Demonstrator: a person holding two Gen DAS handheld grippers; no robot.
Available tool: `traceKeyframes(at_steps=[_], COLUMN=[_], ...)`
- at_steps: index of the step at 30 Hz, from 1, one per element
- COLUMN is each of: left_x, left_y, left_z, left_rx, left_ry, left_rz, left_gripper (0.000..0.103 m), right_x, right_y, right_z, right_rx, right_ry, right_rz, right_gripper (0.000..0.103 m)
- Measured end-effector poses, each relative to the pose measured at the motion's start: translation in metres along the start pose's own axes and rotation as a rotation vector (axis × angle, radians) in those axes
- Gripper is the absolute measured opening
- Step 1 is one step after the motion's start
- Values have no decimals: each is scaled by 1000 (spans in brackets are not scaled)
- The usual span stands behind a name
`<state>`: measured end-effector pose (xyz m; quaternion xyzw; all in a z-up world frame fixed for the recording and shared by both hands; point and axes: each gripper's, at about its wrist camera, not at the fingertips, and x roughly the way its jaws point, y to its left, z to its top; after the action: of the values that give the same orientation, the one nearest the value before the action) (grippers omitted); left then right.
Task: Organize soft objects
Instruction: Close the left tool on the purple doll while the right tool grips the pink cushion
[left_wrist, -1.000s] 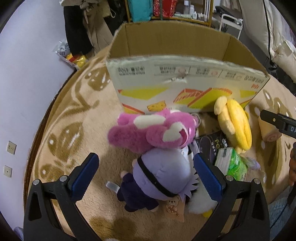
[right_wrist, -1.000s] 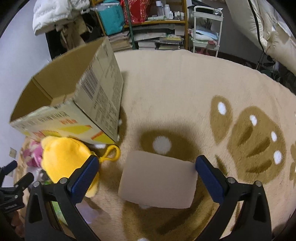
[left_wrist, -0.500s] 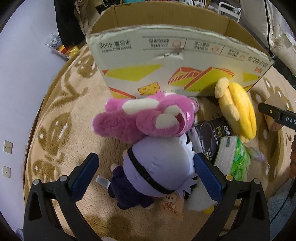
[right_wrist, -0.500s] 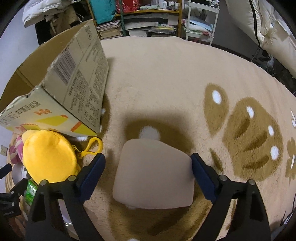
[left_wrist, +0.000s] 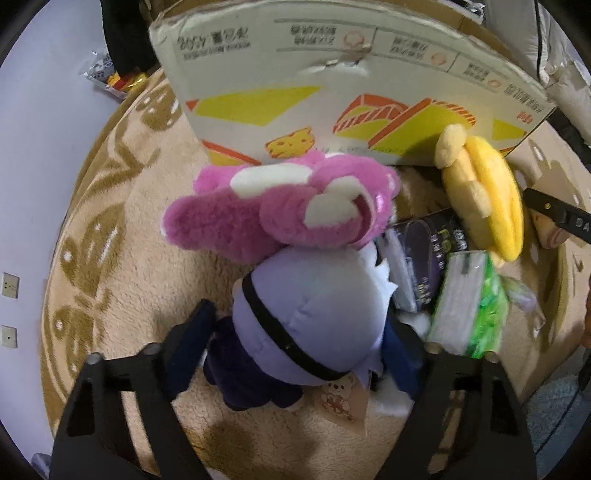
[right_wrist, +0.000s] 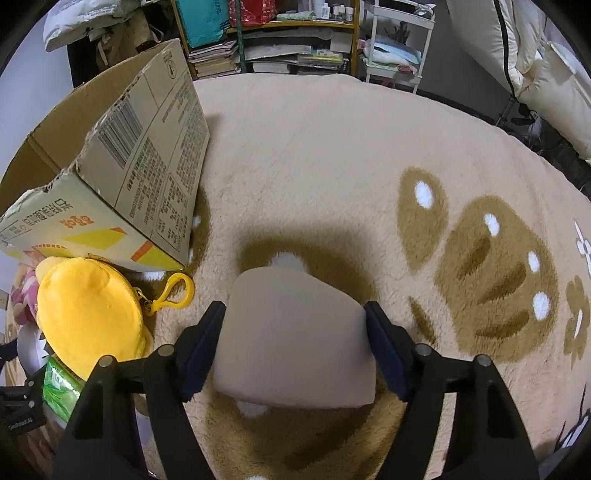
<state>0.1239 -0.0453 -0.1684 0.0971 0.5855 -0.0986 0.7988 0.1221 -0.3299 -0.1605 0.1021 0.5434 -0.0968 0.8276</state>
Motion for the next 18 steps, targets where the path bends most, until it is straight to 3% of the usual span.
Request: traceKeyframes(at_steps=[6, 11, 18], left_x=[-3, -7, -20], left_y=[1, -4, -8], left_z=[-1, -5, -10], left_rx=[9, 25, 27], left_ry=[-15, -23, -51], left_rz=[2, 23, 15], left_gripper=[75, 74, 60], right_x=[-5, -8, -12], right_y=[-5, -7, -3], right_z=[-1, -6, -13], right_rx=[14, 41, 31], right_ry=[-14, -20, -34], right_rz=[22, 50, 37], right_gripper=[67, 66, 63])
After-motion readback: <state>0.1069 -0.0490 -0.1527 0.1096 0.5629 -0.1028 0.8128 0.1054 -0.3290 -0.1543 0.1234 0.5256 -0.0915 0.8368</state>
